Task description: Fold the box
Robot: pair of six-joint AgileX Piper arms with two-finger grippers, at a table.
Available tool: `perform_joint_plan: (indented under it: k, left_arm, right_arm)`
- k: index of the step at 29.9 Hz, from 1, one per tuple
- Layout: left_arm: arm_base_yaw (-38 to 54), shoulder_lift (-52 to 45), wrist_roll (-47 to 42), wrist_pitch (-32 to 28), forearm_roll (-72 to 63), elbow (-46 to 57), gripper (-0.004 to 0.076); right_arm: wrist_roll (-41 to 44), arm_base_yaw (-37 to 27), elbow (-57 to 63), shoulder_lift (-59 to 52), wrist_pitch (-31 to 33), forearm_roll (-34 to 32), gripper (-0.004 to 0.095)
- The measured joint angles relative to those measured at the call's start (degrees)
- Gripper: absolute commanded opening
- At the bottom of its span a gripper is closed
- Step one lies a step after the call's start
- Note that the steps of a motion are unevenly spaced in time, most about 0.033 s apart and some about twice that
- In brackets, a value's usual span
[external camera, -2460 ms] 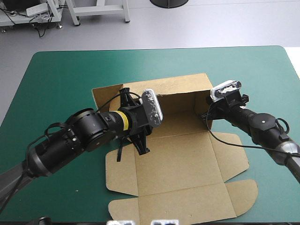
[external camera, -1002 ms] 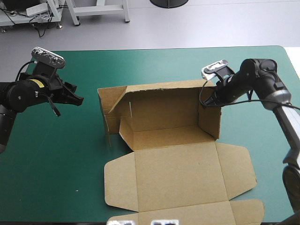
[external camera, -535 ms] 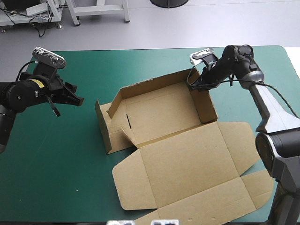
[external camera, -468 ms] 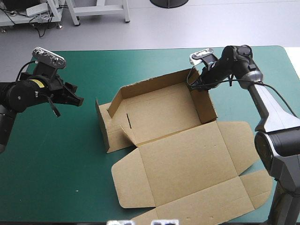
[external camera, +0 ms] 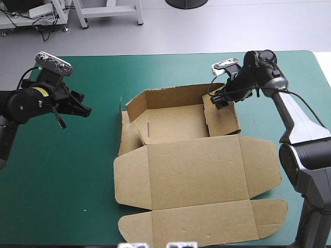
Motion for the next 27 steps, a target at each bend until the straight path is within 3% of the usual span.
perform_joint_plan:
  k: [14,16,23,27]
  left_arm:
    - [0.0,0.0,0.3,-0.1,0.2,0.0,0.034]
    - [0.0,0.0,0.3,-0.2,0.2,0.0,0.034]
    - [0.0,0.0,0.3,-0.2,-0.8,0.0,0.034]
    - [0.0,0.0,0.3,-0.1,-1.1,0.0,0.034]
  right_arm:
    - [1.9,0.1,7.8,-1.1,0.1,1.3,0.0634]
    - [1.9,0.1,7.9,-0.8,0.1,1.3,0.0536]
    - [2.0,0.1,8.0,-0.7,0.1,1.3,0.0017]
    - [2.4,0.1,8.0,-0.7,-0.5,1.3,-0.002]
